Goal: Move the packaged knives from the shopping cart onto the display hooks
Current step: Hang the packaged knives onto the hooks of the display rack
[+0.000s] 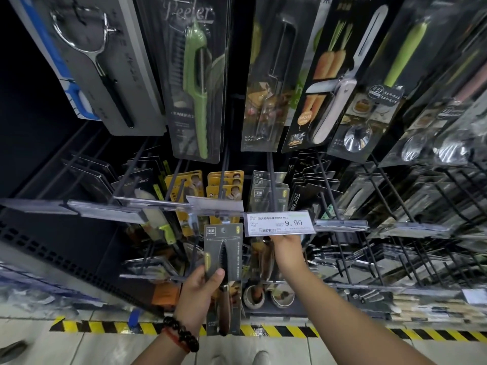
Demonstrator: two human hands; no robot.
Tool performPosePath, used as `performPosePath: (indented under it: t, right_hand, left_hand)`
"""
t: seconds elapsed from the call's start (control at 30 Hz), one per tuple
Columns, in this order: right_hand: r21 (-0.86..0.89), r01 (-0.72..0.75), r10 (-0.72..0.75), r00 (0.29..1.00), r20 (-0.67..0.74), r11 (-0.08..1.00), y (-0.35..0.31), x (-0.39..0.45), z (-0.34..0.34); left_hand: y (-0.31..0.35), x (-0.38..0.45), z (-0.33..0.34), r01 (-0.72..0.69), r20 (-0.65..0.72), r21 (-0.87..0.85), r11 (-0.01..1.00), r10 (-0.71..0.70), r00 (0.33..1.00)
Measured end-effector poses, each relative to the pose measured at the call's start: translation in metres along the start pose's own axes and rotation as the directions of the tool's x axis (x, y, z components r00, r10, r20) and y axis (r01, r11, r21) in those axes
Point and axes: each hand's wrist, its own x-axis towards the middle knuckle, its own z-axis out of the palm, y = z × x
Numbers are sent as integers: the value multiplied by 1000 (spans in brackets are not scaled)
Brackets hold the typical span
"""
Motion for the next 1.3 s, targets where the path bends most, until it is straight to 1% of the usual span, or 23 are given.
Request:
performPosePath:
  t: [0.1, 0.27, 0.4, 0.43, 0.47, 0.53, 0.67, 0.77, 0.9, 0.97, 1.0, 1.07, 1.13, 1.23, 1.3]
  right_hand:
    - [-60, -36, 37, 999, 12, 998, -3, 21, 4]
    - [25, -83, 81, 994, 68, 996, -5, 42, 9]
    - [-67, -67, 73, 993, 90, 996, -12, 63, 11]
    - [-125, -44, 55, 995, 80, 991, -12, 69, 11]
    - [-122, -51, 62, 995, 81, 991, -12, 73, 12]
    - [-36, -131, 134, 984, 115, 991, -15, 80, 12]
    - [-11, -186, 186, 980, 75, 983, -26, 91, 12]
    - [-52, -216, 219, 975, 43, 975, -29, 94, 12]
    - [66, -255, 254, 967, 35, 965, -27, 88, 16]
    - [190, -306, 313, 950, -2, 933, -15, 78, 17]
    - [220, -321, 328, 945, 5, 921, -8, 70, 17]
    - [187, -386, 375, 922, 96, 903, 17, 57, 13]
    - [154, -393, 369, 915, 161, 907, 33, 38, 6]
    - [230, -346, 316, 936, 158, 910, 37, 14, -8]
    - [274, -306, 260, 947, 189, 912, 35, -2, -18]
  left_hand:
    - [-1, 0, -1, 0, 4, 15, 1000, 0, 1000]
    - [-4, -6, 0, -2, 50, 33, 999, 1, 999]
    - [-6, -10, 2, -18, 86, 76, 997, 11, 996]
    - [-6, -11, 3, -21, 91, 82, 996, 14, 996]
    - [-5, -11, 4, -23, 97, 87, 996, 14, 995]
    - [-4, -12, 5, -15, 99, 100, 995, 5, 995]
    - [-6, -13, 3, -22, 104, 123, 992, 9, 995]
    - [-8, -14, 3, -33, 119, 131, 991, 18, 993]
    - [-8, -14, 6, -40, 144, 124, 991, 22, 989]
    - [-6, -13, 10, -47, 157, 129, 990, 27, 987]
    - [-5, -12, 12, -52, 161, 129, 990, 31, 987]
    - [-2, -9, 16, -65, 166, 126, 990, 44, 985]
    - [1, -6, 21, -82, 167, 135, 987, 59, 984]
    - [5, 0, 26, -115, 172, 167, 979, 86, 981]
    - [5, 2, 29, -128, 197, 185, 974, 91, 976]
